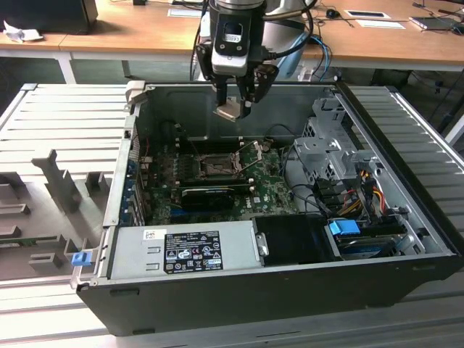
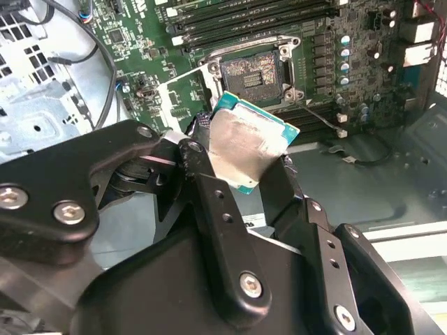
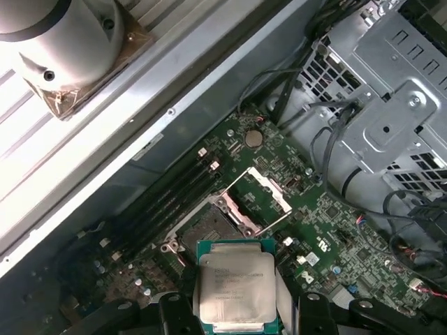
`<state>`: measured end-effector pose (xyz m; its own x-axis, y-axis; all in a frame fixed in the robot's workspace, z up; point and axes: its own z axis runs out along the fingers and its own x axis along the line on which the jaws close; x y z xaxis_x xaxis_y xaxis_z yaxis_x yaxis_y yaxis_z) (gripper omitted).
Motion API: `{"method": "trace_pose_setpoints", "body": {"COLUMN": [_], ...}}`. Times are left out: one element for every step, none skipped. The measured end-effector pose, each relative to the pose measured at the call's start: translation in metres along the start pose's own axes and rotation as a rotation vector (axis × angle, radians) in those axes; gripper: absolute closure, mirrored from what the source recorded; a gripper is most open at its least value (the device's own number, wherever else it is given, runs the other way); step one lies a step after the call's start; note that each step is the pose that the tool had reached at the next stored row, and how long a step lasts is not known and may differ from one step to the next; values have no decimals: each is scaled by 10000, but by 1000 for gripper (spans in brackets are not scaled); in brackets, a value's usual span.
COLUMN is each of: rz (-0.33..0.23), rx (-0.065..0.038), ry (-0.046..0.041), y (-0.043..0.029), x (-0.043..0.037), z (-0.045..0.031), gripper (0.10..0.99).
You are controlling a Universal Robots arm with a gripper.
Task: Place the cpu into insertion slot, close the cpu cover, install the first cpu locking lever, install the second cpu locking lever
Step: 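Place the cpu into insertion slot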
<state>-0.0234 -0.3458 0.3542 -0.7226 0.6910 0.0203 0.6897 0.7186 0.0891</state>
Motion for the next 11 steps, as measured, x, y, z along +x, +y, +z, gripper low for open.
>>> {"method": "trace_pose_setpoints", "body": {"rz": [182, 381, 644, 777, 876, 992, 1082, 1163, 1186, 1206, 1212], "rx": [-3, -7, -13, -16, -18, -21, -23, -22, -24, -24, -25], "ry": [-17, -35, -58, -69, -78, -89, -96, -104, -106, -108, -108], "y": [0, 0, 0, 0, -1, -1, -1, -2, -3, -4, -6], "x": [0, 0, 0, 0, 0, 0, 0, 0, 0, 0, -1], "z": [1, 2, 4, 5, 6, 8, 10, 18, 28, 44, 58], "gripper": [561, 561, 561, 561, 561, 561, 561, 561, 561, 561, 561]}}
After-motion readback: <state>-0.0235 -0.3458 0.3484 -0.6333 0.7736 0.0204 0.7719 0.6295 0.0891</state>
